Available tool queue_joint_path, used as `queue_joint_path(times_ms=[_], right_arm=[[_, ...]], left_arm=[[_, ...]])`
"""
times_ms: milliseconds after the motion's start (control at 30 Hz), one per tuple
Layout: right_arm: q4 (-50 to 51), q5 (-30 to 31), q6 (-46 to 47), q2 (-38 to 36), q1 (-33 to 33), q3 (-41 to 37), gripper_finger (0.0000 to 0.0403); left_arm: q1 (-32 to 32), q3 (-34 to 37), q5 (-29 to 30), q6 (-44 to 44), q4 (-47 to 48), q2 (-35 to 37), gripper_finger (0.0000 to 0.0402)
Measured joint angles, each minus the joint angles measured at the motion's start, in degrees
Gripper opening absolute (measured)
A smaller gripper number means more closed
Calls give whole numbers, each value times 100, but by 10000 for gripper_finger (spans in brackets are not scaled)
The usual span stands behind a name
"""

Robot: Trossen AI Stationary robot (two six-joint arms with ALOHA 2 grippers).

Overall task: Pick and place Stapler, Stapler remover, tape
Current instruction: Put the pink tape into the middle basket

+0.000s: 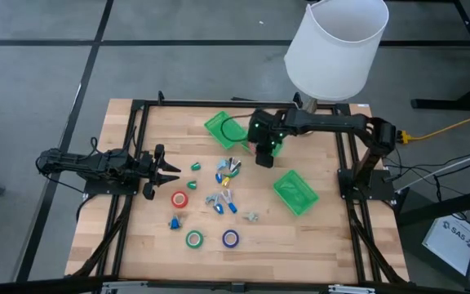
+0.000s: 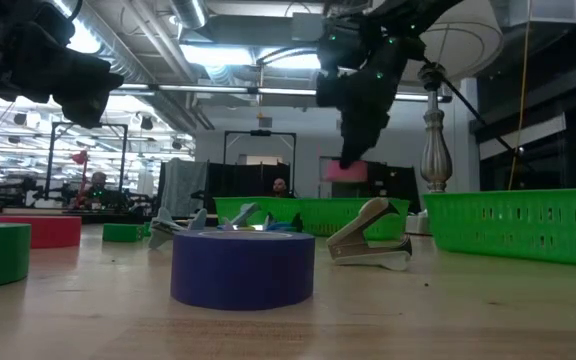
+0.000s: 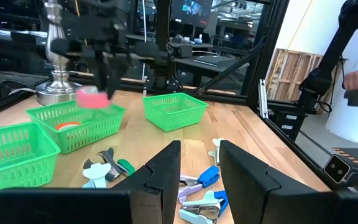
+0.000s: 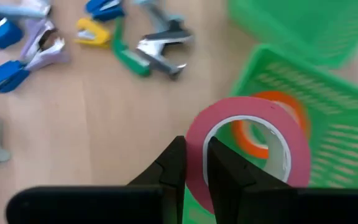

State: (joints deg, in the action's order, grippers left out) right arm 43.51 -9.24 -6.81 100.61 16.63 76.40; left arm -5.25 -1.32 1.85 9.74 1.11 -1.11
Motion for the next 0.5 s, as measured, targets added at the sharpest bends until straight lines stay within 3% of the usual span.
queue_joint_path(times_ms=[267, 500], right_arm=[[141, 59, -109, -172, 341, -40, 51], [-255, 64, 72, -174, 378, -609, 51]], left_arm=[[2, 0, 0, 0, 2, 1, 107], [1, 0, 0, 2, 2, 1, 107]])
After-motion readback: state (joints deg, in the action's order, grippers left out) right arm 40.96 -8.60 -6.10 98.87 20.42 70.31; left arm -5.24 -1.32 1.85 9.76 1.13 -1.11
